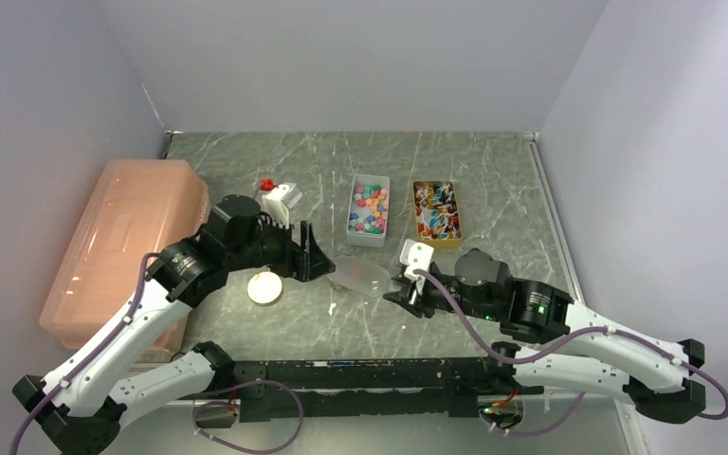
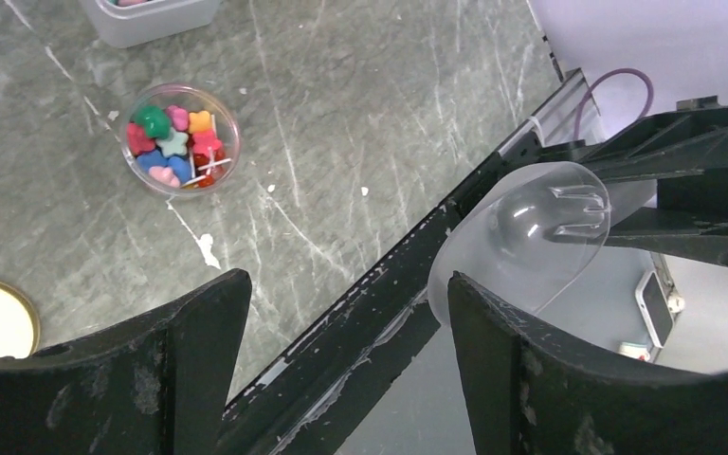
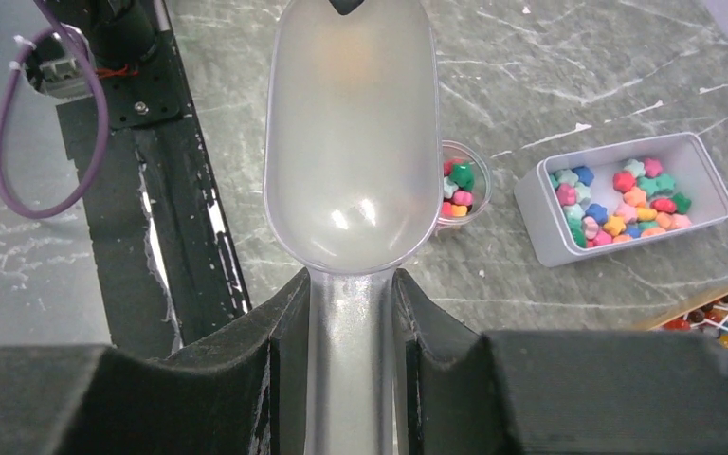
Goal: Pack the candies
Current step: Scoop the fake candies from the storage box.
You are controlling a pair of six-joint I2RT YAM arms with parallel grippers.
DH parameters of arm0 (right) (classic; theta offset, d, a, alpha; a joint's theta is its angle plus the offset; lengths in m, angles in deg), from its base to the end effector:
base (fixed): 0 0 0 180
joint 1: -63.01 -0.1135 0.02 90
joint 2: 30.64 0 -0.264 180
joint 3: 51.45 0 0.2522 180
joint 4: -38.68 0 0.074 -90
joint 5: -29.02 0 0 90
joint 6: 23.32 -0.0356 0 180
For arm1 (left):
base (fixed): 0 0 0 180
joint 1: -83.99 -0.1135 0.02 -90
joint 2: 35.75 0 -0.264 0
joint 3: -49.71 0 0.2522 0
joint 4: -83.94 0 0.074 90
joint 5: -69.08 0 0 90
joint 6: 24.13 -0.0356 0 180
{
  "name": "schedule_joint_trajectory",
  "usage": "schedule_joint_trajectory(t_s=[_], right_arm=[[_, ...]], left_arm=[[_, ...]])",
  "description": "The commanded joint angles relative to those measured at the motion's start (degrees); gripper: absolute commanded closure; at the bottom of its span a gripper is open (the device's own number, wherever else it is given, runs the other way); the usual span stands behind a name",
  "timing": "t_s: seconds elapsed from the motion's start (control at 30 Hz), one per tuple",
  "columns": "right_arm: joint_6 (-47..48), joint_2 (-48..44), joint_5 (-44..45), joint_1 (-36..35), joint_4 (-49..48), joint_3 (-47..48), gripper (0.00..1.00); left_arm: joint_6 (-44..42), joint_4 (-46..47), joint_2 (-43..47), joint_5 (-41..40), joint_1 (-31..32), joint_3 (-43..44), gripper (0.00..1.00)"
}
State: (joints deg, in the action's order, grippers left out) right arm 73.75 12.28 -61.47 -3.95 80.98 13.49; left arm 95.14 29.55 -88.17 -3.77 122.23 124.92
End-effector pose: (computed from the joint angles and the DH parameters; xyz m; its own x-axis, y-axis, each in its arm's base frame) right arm 0.0636 0.1504 0.3498 -0.0210 -0.3638 -0.9312 -0.9330 0.3418 -0.1125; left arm 0.1376 -0.1218 0.3638 -0.7446 -0.0080 -0.6674 0.4868 0.6776 -0.5512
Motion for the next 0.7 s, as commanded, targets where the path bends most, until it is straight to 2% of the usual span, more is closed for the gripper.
schedule_joint_trajectory(t_s=[0.0, 0.23, 0.4, 0.5, 0.67], right_arm=[[-2.8, -3.9, -0.2, -0.3, -8.7, 0.7, 1.00], [-3.9, 1.3, 4.8, -0.2, 0.6, 5.4, 1.00], [-4.1, 9.5, 8.5, 1.0, 8.8, 11.4, 1.00], [-4.0, 13.3, 7.4, 4.2, 12.0, 14.6, 1.00], [-6.4, 21.9, 0.8, 13.7, 19.7, 23.3, 1.00]], left_arm=[[-0.6, -0.2, -0.7, -1.0, -0.3, -0.9, 0.19], [-0.6, -0.3, 3.7, -4.9, -0.2, 1.4, 0.20], [-1.7, -2.2, 10.7, -14.6, -0.2, 3.0, 0.18], [-2.9, -3.4, 15.1, -19.8, -0.2, 2.2, 0.17], [-4.9, -6.7, 20.1, -25.3, -0.2, 0.6, 0.16]])
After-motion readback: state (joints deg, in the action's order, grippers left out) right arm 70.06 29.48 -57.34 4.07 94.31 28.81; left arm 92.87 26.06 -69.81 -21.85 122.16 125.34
